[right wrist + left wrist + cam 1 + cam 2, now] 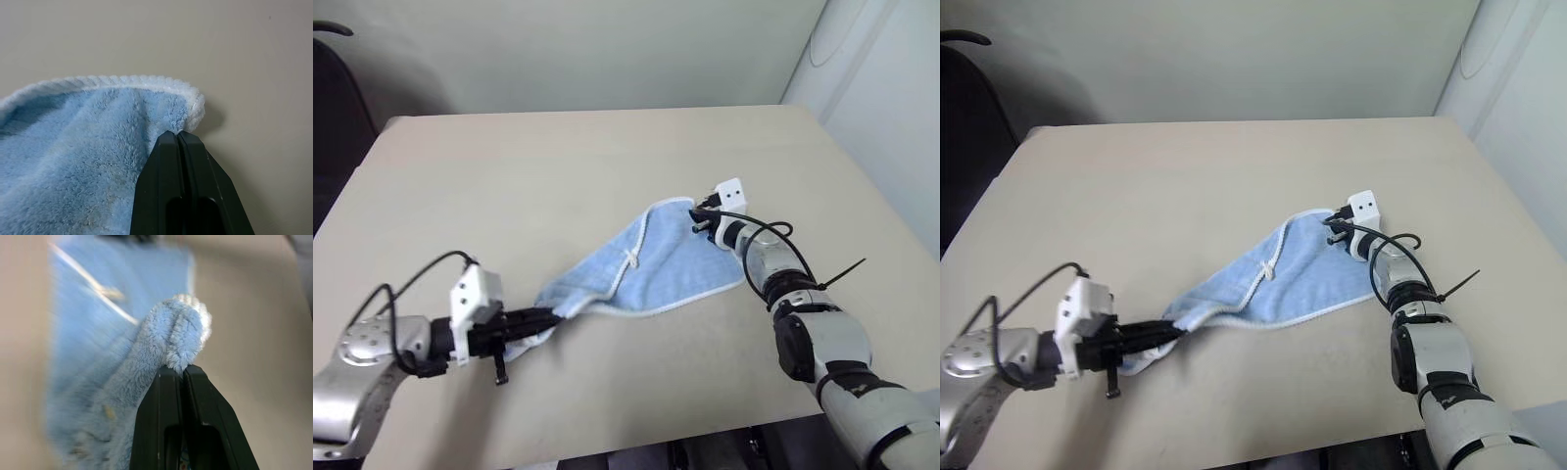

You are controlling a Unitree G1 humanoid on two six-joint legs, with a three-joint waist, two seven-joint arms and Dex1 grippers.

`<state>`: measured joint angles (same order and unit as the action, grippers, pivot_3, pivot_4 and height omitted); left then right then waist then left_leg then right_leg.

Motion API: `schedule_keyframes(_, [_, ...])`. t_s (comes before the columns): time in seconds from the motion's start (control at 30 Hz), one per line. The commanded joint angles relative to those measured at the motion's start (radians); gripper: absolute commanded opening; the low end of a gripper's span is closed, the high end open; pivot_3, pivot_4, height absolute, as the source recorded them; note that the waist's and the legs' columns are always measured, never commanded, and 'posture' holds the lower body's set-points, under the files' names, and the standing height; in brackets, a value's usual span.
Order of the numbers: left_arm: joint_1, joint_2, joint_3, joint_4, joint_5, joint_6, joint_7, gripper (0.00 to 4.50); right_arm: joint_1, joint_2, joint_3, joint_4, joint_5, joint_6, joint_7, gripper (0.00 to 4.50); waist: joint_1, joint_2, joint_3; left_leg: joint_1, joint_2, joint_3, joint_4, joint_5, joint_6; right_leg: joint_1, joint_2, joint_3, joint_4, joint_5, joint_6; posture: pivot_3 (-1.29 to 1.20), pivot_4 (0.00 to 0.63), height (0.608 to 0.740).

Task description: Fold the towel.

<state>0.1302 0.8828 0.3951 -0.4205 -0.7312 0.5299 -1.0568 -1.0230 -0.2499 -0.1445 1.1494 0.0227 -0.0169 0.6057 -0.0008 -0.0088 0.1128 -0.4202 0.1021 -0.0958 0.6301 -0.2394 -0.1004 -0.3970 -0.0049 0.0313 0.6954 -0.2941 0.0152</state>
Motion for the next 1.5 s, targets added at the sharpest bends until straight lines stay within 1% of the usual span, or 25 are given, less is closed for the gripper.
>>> schedule_keyframes(0.03, [0.019, -0.021, 0.118, -0.052, -0.13, 0.068, 0.045, 0.05, 0.011, -0.043, -0.009, -0.083, 0.032, -0.013, 0.03, 0.0, 0.0, 0.0, 0.0, 0.0, 0.0, 0.0, 0.0, 0.0, 0.0, 0.0, 0.0, 0.0, 0.0, 0.0, 0.0, 0.0, 0.15, 0.74])
schedule_keyframes(0.17, [-0.016, -0.035, 0.176, -0.041, -0.236, 0.14, 0.122, 0.05, 0.019, -0.072, -0.024, -0.125, 0.061, 0.014, 0.039, 0.0, 0.0, 0.0, 0.0, 0.0, 0.0, 0.0, 0.0, 0.001, -0.001, 0.0, 0.0, 0.0, 0.0, 0.0, 0.0, 0.0, 0.15, 0.74])
schedule_keyframes(0.2, [-0.013, -0.029, 0.174, -0.046, -0.233, 0.142, 0.12, 0.05, 0.021, -0.077, -0.022, -0.129, 0.062, 0.016, 0.04, 0.0, 0.0, 0.0, 0.0, 0.0, 0.0, 0.0, 0.0, 0.001, -0.001, 0.0, 0.0, 0.0, 0.0, 0.0, 0.0, 0.0, 0.15, 0.74])
schedule_keyframes(0.27, [0.011, -0.016, 0.14, -0.068, -0.185, 0.121, 0.098, 0.05, 0.029, -0.077, -0.013, -0.134, 0.058, 0.017, 0.039, 0.0, -0.001, 0.0, 0.0, 0.001, 0.0, 0.0, 0.0, 0.001, -0.001, 0.0, 0.0, 0.0, 0.0, 0.0, 0.0, 0.0, 0.15, 0.74])
schedule_keyframes(0.37, [0.059, 0.021, 0.03, -0.093, -0.054, 0.06, 0.05, 0.05, 0.042, -0.061, 0.002, -0.14, 0.053, 0.019, 0.037, 0.0, -0.003, 0.0, 0.0, 0.001, 0.0, 0.0, 0.0, 0.001, -0.001, 0.0, 0.001, 0.001, 0.0, 0.0, 0.0, 0.0, 0.15, 0.74])
schedule_keyframes(0.57, [0.105, 0.079, -0.143, -0.077, 0.142, -0.062, -0.031, 0.05, 0.064, -0.034, 0.018, -0.135, 0.045, 0.021, 0.022, 0.0, -0.002, 0.0, 0.0, 0.001, 0.002, -0.001, 0.0, 0.0, 0.0, 0.0, 0.002, 0.001, 0.0, 0.0, 0.0, 0.0, 0.15, 0.74])
schedule_keyframes(0.73, [0.084, 0.086, -0.188, -0.054, 0.178, -0.092, -0.066, 0.05, 0.076, -0.027, 0.027, -0.131, 0.045, 0.021, 0.015, 0.0, -0.002, 0.0, 0.0, 0.001, 0.004, -0.001, 0.0, 0.0, 0.0, 0.0, 0.002, 0.001, 0.0, 0.0, 0.0, 0.0, 0.15, 0.74])
schedule_keyframes(0.87, [0.072, 0.084, -0.207, -0.042, 0.171, -0.071, -0.084, 0.05, 0.085, -0.024, 0.032, -0.135, 0.046, 0.021, 0.008, 0.0, -0.002, 0.0, 0.0, 0.001, 0.004, -0.001, 0.0, 0.0, 0.0, 0.0, 0.002, 0.001, 0.0, 0.0, 0.0, 0.0, 0.15, 0.74])
schedule_keyframes(0.9, [0.071, 0.084, -0.208, -0.041, 0.167, -0.066, -0.088, 0.56, 0.086, -0.024, 0.033, -0.136, 0.046, 0.022, 0.008, 0.0, -0.002, 0.0, 0.0, 0.001, 0.004, -0.001, 0.0, 0.0, 0.0, 0.0, 0.002, 0.001, 0.0, 0.0, 0.0, 0.0, 0.15, 0.74])
schedule_keyframes(0.93, [0.071, 0.085, -0.211, -0.038, 0.168, -0.064, -0.089, 0.75, 0.088, -0.023, 0.034, -0.137, 0.046, 0.021, 0.007, 0.0, -0.002, 0.0, 0.0, 0.001, 0.004, -0.001, 0.0, 0.0, 0.0, 0.0, 0.002, 0.001, 0.0, 0.0, 0.0, 0.0, 0.15, 0.74])
schedule_keyframes(1.1, [0.076, 0.08, -0.215, -0.033, 0.198, -0.087, -0.084, 2.5, 0.095, -0.021, 0.038, -0.141, 0.045, 0.022, 0.004, 0.0, -0.002, 0.0, 0.0, 0.001, 0.004, -0.001, 0.0, 0.0, 0.0, 0.0, 0.002, 0.001, 0.0, 0.0, 0.0, 0.0, 0.15, 0.74])
schedule_keyframes(1.3, [0.074, 0.058, -0.203, -0.037, 0.165, -0.07, -0.084, 2.5, 0.092, -0.018, 0.04, -0.139, 0.044, 0.024, 0.001, 0.0, -0.002, 0.0, 0.0, 0.001, 0.004, 0.0, 0.0, 0.0, 0.0, 0.0, 0.002, 0.001, 0.0, 0.0, 0.0, 0.0, 0.15, 0.74])
schedule_keyframes(1.4, [0.077, 0.05, -0.202, -0.044, 0.157, -0.071, -0.086, 1.93, 0.09, -0.017, 0.041, -0.137, 0.043, 0.024, -0.002, 0.0, -0.002, 0.0, 0.0, 0.001, 0.004, 0.0, 0.0, 0.0, 0.0, 0.0, 0.002, 0.001, 0.0, 0.0, 0.0, 0.0, 0.15, 0.74])
schedule_keyframes(1.5, [0.082, 0.045, -0.2, -0.055, 0.148, -0.069, -0.082, 0.9, 0.091, -0.018, 0.041, -0.139, 0.043, 0.026, -0.002, 0.0, -0.002, 0.0, 0.0, 0.001, 0.004, 0.0, 0.0, 0.0, 0.0, 0.0, 0.002, 0.001, 0.0, 0.0, 0.0, 0.0, 0.15, 0.74])
